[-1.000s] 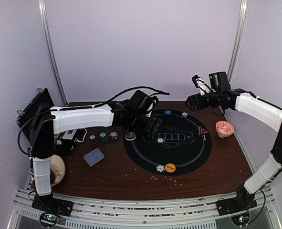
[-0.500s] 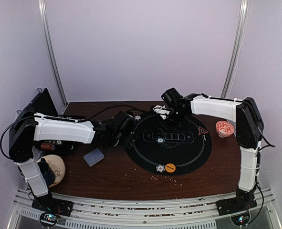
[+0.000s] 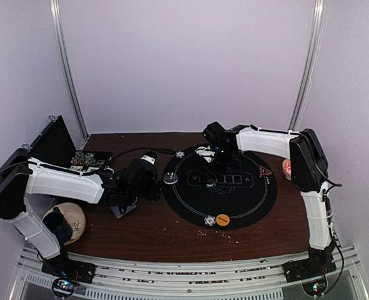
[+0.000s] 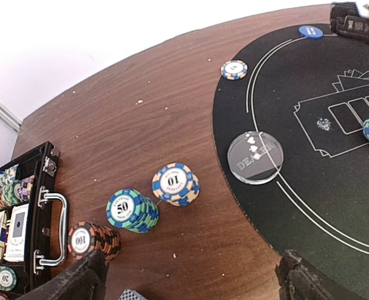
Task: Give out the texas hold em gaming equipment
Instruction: Pick up the pile of poker chips from the poker table mat, then place the poker chips pile in the small blind area.
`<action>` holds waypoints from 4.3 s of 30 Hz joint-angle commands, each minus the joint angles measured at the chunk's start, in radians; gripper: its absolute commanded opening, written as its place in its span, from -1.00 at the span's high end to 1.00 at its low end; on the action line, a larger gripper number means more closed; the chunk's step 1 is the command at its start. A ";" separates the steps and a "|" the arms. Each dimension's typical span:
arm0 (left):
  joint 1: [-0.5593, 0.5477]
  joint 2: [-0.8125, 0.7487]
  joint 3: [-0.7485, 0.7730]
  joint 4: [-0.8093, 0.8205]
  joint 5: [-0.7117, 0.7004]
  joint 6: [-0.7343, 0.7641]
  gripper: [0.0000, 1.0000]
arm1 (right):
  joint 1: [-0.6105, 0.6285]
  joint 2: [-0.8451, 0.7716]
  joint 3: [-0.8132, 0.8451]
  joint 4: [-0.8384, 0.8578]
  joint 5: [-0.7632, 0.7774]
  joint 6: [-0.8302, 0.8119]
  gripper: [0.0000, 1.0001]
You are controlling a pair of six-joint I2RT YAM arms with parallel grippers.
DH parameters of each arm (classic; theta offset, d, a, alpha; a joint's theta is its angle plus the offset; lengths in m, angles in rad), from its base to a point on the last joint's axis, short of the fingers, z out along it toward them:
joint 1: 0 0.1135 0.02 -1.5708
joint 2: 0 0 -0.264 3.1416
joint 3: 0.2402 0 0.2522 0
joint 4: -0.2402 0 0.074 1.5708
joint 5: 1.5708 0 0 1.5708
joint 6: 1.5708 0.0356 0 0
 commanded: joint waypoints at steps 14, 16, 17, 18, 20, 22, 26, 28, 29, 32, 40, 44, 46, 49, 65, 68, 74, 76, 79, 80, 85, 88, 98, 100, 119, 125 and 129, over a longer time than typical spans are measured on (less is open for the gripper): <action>0.006 -0.072 -0.067 0.135 -0.016 -0.011 -0.96 | -0.001 0.076 -0.090 0.025 0.031 0.001 -0.67; 0.006 -0.081 -0.072 0.138 -0.021 -0.010 -0.96 | -0.011 0.082 -0.088 0.022 0.011 0.002 -0.59; 0.005 -0.086 -0.077 0.144 -0.022 -0.009 -0.96 | -0.016 0.087 -0.086 0.018 0.003 0.003 -0.55; 0.005 -0.089 -0.082 0.150 -0.024 -0.008 -0.96 | -0.019 0.090 -0.088 0.018 -0.002 0.002 -0.52; 0.006 -0.087 -0.081 0.150 -0.028 -0.005 -0.96 | -0.022 0.092 -0.091 0.021 -0.001 0.004 -0.49; 0.006 -0.079 -0.078 0.146 -0.030 -0.007 -0.96 | -0.023 0.096 -0.093 0.024 0.006 0.006 -0.44; 0.005 -0.066 -0.072 0.144 -0.022 -0.007 -0.96 | -0.023 0.095 -0.094 0.024 0.023 0.011 -0.34; 0.006 -0.064 -0.072 0.143 -0.025 -0.007 -0.95 | -0.024 0.091 -0.097 0.022 0.035 0.008 -0.28; 0.005 -0.063 -0.072 0.143 -0.026 -0.007 -0.96 | -0.023 0.088 -0.100 0.023 0.045 0.007 -0.26; 0.004 -0.061 -0.072 0.144 -0.032 -0.005 -0.96 | -0.022 0.082 -0.109 0.022 0.063 0.003 -0.18; 0.005 -0.051 -0.070 0.141 -0.051 -0.002 -0.96 | -0.023 0.056 -0.122 0.002 0.065 -0.009 -0.08; 0.005 -0.045 -0.067 0.140 -0.053 -0.003 -0.96 | -0.024 0.041 -0.135 -0.004 0.064 -0.015 0.02; 0.006 -0.045 -0.068 0.142 -0.054 -0.004 -0.96 | -0.023 0.041 -0.136 -0.010 0.061 -0.019 0.13; 0.005 -0.044 -0.068 0.141 -0.056 -0.004 -0.96 | -0.023 0.043 -0.136 -0.016 0.061 -0.021 0.27; 0.005 -0.037 -0.069 0.145 -0.055 -0.001 -0.96 | -0.032 -0.011 -0.109 0.015 0.023 -0.008 0.50; 0.006 -0.035 -0.067 0.141 -0.055 -0.001 -0.96 | -0.039 -0.027 -0.096 0.038 0.033 0.004 0.50; 0.005 -0.035 -0.069 0.147 -0.041 -0.003 -0.96 | -0.065 -0.015 -0.032 0.034 0.048 0.012 0.51; 0.005 -0.034 -0.068 0.146 -0.038 -0.003 -0.96 | -0.078 -0.008 -0.006 0.032 0.063 0.017 0.51; 0.005 -0.031 -0.067 0.146 -0.032 -0.002 -0.96 | -0.097 -0.001 0.032 0.036 0.087 0.013 0.51; 0.005 -0.031 -0.067 0.146 -0.031 -0.002 -0.96 | -0.106 0.005 0.046 0.036 0.093 0.012 0.51; 0.005 -0.031 -0.067 0.146 -0.029 -0.001 -0.96 | -0.153 0.059 0.174 0.018 0.124 0.010 0.52; 0.006 -0.028 -0.066 0.147 -0.025 0.001 -0.96 | -0.177 0.090 0.245 0.026 0.148 0.009 0.52; 0.003 -0.007 -0.057 0.149 -0.012 0.004 -0.96 | -0.264 0.180 0.347 0.126 0.211 0.013 0.56; 0.004 0.000 -0.055 0.148 -0.011 0.004 -0.96 | -0.281 0.187 0.341 0.160 0.205 0.011 0.57; 0.004 0.057 -0.029 0.142 0.012 0.007 -0.96 | -0.311 0.300 0.374 0.301 0.263 -0.012 0.49; 0.004 0.069 -0.026 0.141 0.022 0.008 -0.96 | -0.311 0.320 0.388 0.317 0.299 -0.008 0.49; 0.004 0.073 -0.024 0.144 0.025 0.008 -0.96 | -0.313 0.328 0.393 0.321 0.304 -0.010 0.49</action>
